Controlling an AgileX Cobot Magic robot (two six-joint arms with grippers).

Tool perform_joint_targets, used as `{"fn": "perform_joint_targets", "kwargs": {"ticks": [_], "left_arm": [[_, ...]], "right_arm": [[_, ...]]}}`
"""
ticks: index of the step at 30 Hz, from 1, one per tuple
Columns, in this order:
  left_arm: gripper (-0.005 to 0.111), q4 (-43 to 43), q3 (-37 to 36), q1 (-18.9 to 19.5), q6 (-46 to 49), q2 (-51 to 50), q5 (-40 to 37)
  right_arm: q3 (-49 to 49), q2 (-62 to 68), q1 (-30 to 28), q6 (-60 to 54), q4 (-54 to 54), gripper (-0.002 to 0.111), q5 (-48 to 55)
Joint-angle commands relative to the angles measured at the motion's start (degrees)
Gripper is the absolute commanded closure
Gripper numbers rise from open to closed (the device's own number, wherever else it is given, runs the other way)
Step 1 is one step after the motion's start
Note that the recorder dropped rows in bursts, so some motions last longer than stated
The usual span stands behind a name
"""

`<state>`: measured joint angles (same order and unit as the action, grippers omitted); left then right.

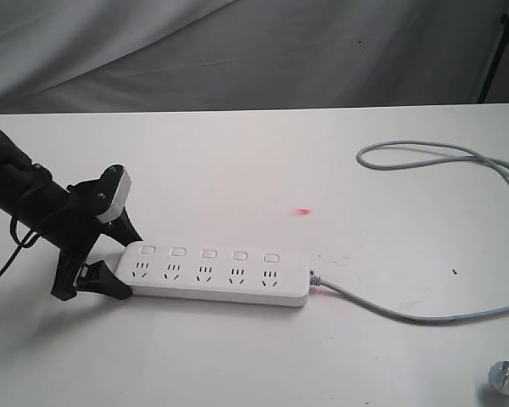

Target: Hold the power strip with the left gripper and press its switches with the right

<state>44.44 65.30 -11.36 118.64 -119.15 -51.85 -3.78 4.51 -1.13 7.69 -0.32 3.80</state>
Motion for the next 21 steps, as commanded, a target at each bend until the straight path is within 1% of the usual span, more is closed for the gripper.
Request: {"fn": "perform_joint_targets", "kwargs": {"ticks": [1, 21], "left_arm": [[0.038, 0.5, 0.3, -0.3, 0.4, -0.1, -0.4], [0.038, 0.5, 0.3, -0.3, 0.5, -0.1, -0.4]], "right_arm": [[2.7, -2.9, 0.0, 0.5, -1.0, 0.108, -0.6], [3.8, -4.4, 0.0, 0.5, -0.5, 0.108, 0.6]]}}
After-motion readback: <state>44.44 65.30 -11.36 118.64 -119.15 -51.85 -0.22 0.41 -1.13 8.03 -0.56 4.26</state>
